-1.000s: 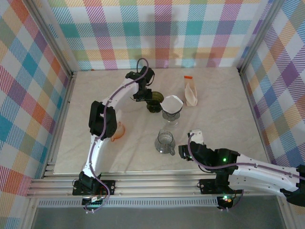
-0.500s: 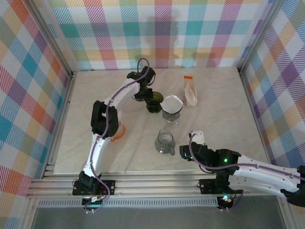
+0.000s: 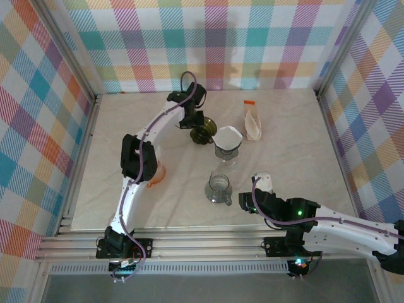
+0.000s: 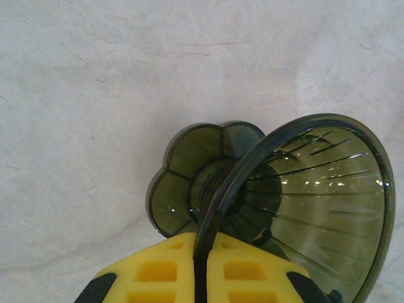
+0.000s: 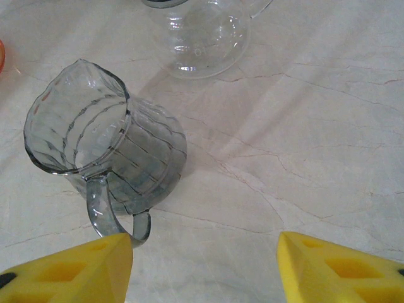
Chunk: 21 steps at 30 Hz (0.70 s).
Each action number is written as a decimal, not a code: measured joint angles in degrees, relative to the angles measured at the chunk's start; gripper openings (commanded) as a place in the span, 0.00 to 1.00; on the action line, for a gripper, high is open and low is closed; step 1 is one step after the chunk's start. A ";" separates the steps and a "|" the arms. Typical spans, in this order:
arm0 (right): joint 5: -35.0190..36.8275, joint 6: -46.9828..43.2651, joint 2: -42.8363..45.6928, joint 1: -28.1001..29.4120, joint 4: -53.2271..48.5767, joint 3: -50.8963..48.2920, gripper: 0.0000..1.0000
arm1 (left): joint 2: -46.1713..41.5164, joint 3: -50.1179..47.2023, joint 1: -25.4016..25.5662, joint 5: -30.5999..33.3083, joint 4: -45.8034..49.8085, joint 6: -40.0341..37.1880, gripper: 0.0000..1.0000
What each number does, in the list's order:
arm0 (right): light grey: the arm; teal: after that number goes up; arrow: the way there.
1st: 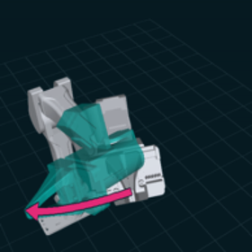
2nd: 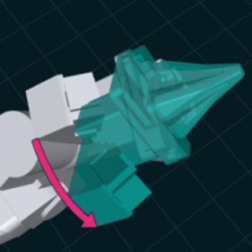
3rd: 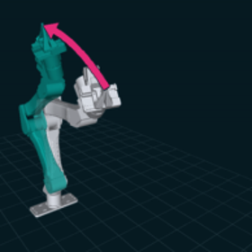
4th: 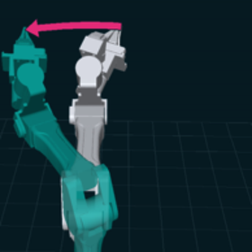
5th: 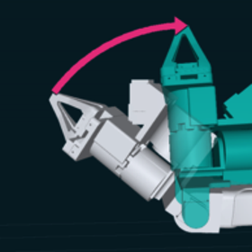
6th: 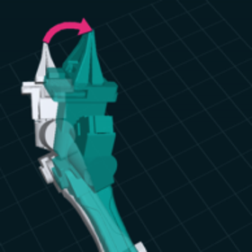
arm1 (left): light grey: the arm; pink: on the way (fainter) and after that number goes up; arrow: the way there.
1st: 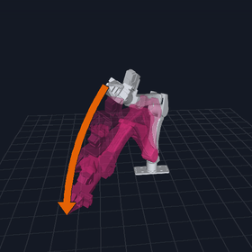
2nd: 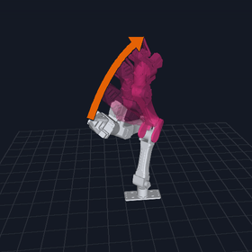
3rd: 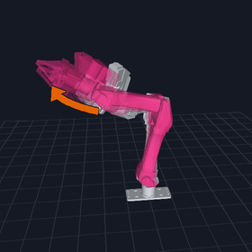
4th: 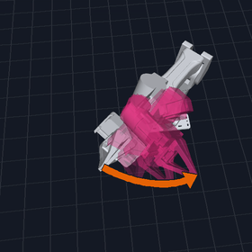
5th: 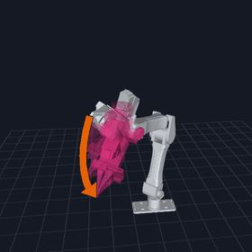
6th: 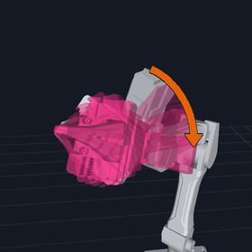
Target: Place the coffee filter in the dripper
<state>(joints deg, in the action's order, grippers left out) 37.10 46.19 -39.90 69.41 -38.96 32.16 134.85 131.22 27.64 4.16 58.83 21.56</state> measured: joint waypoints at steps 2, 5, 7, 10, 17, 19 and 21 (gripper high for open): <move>0.02 0.13 0.15 0.00 0.00 -0.11 0.62 | 0.00 1.11 0.00 0.39 0.66 0.00 0.00; 0.09 0.28 0.59 0.00 -0.24 -0.44 0.62 | 0.00 2.89 0.00 1.09 1.25 0.00 0.00; 0.24 0.50 1.01 0.00 -0.48 -0.55 0.62 | -0.11 3.58 -0.04 1.51 1.27 0.00 0.00; 0.59 0.98 1.81 0.00 -1.07 -0.57 0.62 | -1.07 3.82 -0.11 1.77 1.62 0.02 0.00; 1.53 1.40 2.99 0.00 -1.53 -0.61 0.62 | -7.72 7.21 -1.22 1.38 3.93 0.04 0.00; 1.53 1.40 2.99 0.00 -1.66 -0.61 0.62 | -10.62 7.89 -1.64 1.22 4.04 0.04 0.00; 1.55 1.40 2.99 0.00 -1.84 -0.61 0.62 | -14.19 8.59 -1.95 0.81 4.15 0.04 0.00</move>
<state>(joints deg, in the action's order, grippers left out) 38.65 47.59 -36.91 69.41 -40.80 31.55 120.66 139.81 25.69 4.97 62.98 21.61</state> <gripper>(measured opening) 0.622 0.070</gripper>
